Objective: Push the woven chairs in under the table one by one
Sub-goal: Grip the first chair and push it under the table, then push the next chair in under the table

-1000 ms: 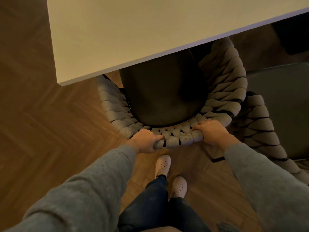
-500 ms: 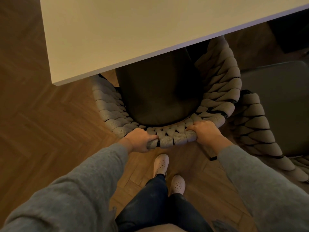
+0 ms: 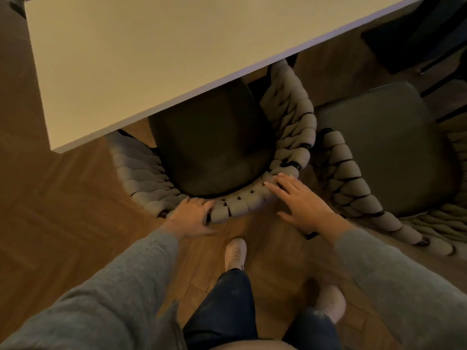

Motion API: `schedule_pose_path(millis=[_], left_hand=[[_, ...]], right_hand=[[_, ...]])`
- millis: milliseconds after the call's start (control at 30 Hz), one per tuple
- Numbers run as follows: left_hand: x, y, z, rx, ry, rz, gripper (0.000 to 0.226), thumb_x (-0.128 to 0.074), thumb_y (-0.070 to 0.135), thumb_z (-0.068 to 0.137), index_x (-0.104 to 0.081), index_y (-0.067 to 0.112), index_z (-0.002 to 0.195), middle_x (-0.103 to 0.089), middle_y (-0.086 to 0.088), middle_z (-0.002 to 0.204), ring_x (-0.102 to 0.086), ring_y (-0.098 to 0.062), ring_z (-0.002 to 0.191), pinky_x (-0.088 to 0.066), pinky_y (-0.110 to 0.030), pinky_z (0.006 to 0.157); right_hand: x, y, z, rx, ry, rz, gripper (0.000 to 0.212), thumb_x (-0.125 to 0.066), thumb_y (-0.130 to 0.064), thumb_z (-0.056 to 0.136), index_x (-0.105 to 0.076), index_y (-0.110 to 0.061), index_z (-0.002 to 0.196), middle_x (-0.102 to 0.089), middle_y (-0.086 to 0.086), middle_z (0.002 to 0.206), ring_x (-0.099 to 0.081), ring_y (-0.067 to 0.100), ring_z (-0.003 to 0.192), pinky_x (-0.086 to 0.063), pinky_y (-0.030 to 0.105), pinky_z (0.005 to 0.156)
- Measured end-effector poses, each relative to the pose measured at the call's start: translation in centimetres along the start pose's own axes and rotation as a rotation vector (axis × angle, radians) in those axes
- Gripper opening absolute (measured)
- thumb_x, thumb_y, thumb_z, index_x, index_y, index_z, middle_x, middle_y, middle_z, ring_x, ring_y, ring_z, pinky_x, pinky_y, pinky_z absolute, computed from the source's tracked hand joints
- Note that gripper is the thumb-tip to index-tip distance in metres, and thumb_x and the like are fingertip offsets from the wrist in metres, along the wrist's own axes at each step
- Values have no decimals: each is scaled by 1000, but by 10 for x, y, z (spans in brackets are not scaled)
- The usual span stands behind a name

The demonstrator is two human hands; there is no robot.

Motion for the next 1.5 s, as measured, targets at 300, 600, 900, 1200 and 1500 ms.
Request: schedule_pose_path(millis=[300,600,900,1200,1500], left_hand=[[40,214,41,-181,383,182,92,-56,59,85,-11,20,155,-1,-17,161,1,-33,148,0,-49,117],[17,456,74,-246,234,159,90,-55,56,88,-7,21,155,9,-15,161,10,-31,148,5,-48,118],[32,560,138,-338,79,343,93,-59,53,87,-8,14,154,-26,-16,155,-16,-34,146,-8,-55,117],[24,566,156,-253,-72,211,52,-55,39,91,-41,19,136,-57,-8,124,-57,-27,109,-45,-40,87],[27,562,160,-142,-8,149,49,-41,28,99,-31,28,147,-58,-3,128,-62,-24,103,-51,-36,80]], right_hand=[[-1,148,-154,-109,55,-3,89,-59,-55,88,-11,-23,155,-18,8,161,-7,24,150,6,35,119],[-20,299,-306,-110,-140,-123,97,-49,-71,85,1,-26,155,-15,4,162,-7,22,150,4,36,119],[-44,388,-375,-328,-376,-116,84,-65,-35,88,-14,-25,155,-26,3,157,-21,23,146,-12,39,121],[-52,457,-362,-195,-381,-298,51,-54,-21,93,-41,-32,141,-54,-5,133,-45,20,128,-22,46,115],[-55,465,-345,74,-427,-254,27,-50,-19,95,-56,-27,121,-63,-2,101,-60,18,90,-49,31,75]])
Point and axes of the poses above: each hand's wrist, its own z-axis towards the middle knuckle, its own x-axis out of the back of the hand, y = z × x, the point moved 7 cm from there along z, towards the middle knuckle
